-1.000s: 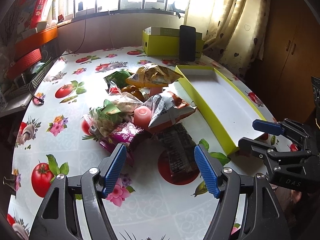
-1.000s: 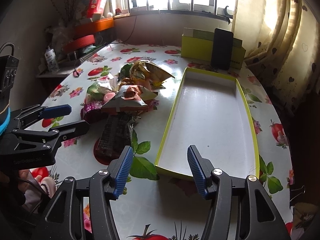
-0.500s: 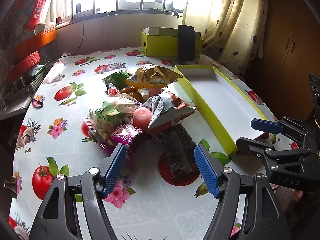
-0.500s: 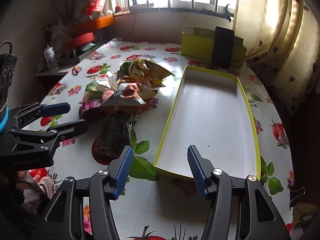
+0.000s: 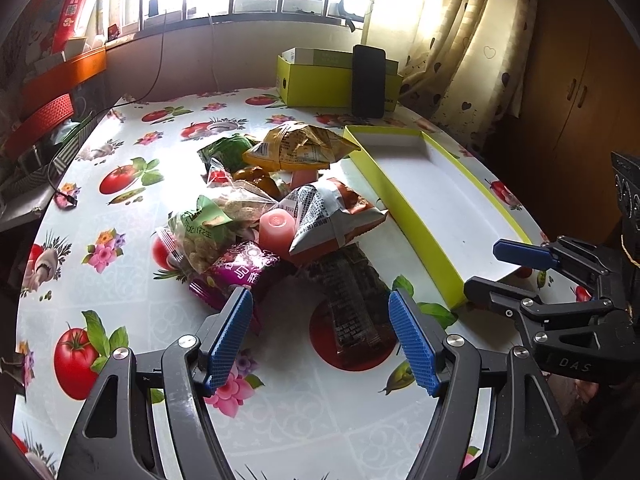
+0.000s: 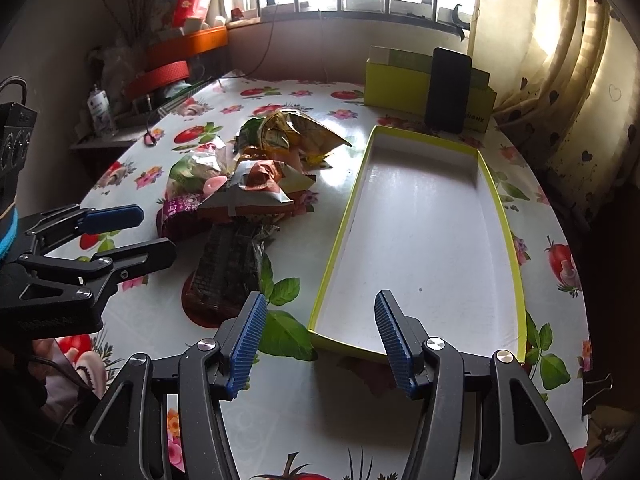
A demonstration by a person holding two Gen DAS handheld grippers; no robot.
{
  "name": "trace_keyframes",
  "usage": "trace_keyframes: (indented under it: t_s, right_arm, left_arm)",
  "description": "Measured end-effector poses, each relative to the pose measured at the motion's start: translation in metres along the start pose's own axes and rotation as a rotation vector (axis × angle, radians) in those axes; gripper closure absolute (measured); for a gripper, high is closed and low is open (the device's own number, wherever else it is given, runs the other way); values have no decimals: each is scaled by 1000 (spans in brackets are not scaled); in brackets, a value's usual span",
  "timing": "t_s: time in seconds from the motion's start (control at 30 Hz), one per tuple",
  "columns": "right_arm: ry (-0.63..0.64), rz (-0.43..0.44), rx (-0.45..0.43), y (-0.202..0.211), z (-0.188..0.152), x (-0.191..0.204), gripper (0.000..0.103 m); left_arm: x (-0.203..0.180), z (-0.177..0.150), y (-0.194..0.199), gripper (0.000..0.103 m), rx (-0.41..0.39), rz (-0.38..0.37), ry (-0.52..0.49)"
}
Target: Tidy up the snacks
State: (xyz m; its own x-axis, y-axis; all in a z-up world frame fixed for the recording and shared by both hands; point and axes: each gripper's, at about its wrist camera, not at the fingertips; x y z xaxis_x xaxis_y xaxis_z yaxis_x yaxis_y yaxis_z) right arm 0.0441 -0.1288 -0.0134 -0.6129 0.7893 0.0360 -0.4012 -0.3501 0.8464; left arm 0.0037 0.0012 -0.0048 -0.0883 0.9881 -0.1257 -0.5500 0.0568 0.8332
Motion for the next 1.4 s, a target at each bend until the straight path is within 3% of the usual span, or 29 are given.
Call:
trace_keyframes:
  t_s: [1.4]
  right_arm:
    - [16,2,24,-4,9,8,47]
  left_arm:
    - [16,0,-5,32,12,-10,45]
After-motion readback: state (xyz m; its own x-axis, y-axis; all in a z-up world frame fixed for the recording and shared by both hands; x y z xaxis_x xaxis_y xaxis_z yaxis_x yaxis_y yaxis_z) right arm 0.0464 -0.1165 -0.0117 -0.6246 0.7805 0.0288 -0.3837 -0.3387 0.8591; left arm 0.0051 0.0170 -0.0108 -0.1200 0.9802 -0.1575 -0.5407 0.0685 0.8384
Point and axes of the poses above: each gripper's, at about its wrist camera, not at the fingertips, and y roughly against the way its jaws point, x to its left, z to its top, and after that the axes turned 10 degrees about x, right-handed
